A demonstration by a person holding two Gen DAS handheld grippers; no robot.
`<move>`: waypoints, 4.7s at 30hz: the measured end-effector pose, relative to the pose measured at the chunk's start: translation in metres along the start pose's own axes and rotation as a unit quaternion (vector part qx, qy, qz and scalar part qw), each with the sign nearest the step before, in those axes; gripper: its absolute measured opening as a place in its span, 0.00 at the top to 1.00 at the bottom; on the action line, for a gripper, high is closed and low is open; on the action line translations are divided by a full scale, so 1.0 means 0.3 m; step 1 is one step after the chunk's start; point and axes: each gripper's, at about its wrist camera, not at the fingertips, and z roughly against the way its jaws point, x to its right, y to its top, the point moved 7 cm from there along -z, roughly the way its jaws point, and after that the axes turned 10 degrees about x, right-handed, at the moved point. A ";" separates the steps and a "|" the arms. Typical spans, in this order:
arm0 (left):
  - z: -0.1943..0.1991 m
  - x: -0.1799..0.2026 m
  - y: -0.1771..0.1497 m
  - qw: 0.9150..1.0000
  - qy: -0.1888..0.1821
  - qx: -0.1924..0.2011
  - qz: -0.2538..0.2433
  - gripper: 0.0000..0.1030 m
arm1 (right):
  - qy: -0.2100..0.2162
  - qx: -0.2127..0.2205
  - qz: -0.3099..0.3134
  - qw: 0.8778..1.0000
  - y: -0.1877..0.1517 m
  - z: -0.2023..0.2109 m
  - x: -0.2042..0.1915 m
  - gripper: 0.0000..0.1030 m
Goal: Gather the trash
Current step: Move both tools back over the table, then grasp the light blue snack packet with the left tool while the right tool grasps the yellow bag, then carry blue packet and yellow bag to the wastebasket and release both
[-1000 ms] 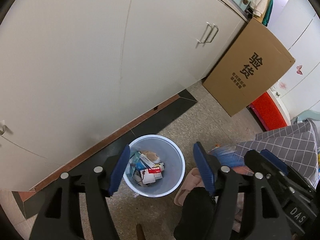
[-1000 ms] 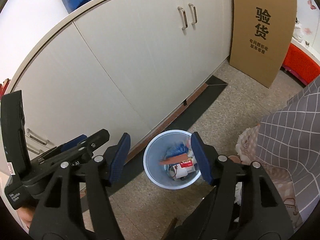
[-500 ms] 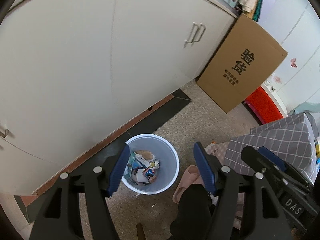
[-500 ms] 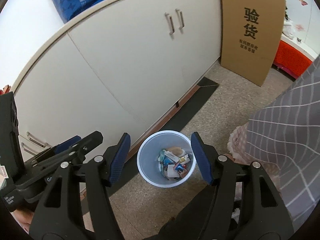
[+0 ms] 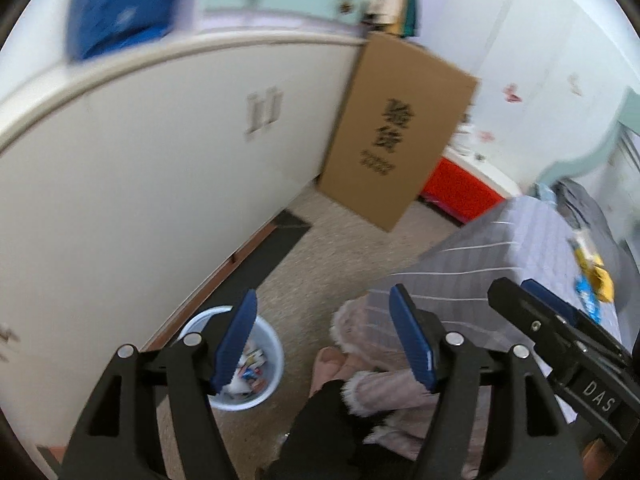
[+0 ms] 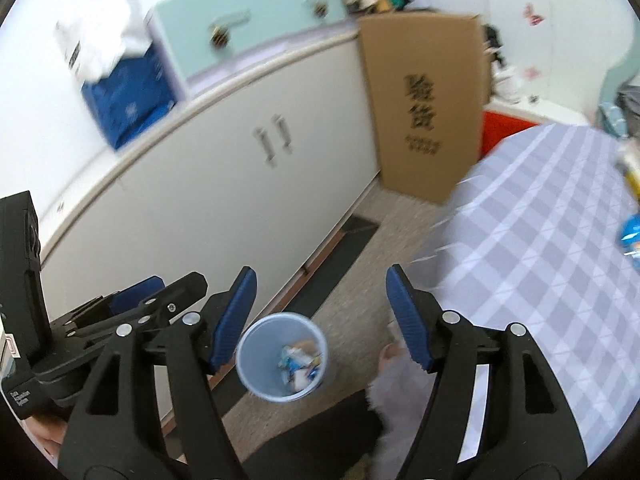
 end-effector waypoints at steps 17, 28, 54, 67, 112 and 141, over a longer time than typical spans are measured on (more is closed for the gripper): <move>-0.038 0.911 -0.062 0.980 -0.130 -0.025 -0.150 0.26 | -0.133 0.087 -0.096 0.983 0.103 0.433 0.781 0.31; -0.151 1.314 -0.235 0.970 -0.156 -0.090 -0.161 0.23 | -0.195 0.095 -0.159 0.963 0.022 0.554 1.136 0.30; -0.307 1.464 -0.279 0.974 -0.051 -0.070 -0.210 0.33 | -0.200 0.083 -0.181 0.959 -0.001 0.522 1.295 0.24; -0.282 1.303 -0.192 0.969 -0.135 -0.070 -0.193 0.72 | -0.182 0.080 -0.142 0.970 0.090 0.408 1.271 0.21; -0.064 0.825 0.036 0.982 -0.154 0.002 -0.106 0.94 | 0.011 0.042 -0.053 0.998 0.123 0.212 0.486 0.98; -0.195 -0.349 -0.069 0.997 0.013 -0.053 0.049 0.94 | 0.139 -0.128 0.042 0.981 -0.229 -0.408 -0.423 0.98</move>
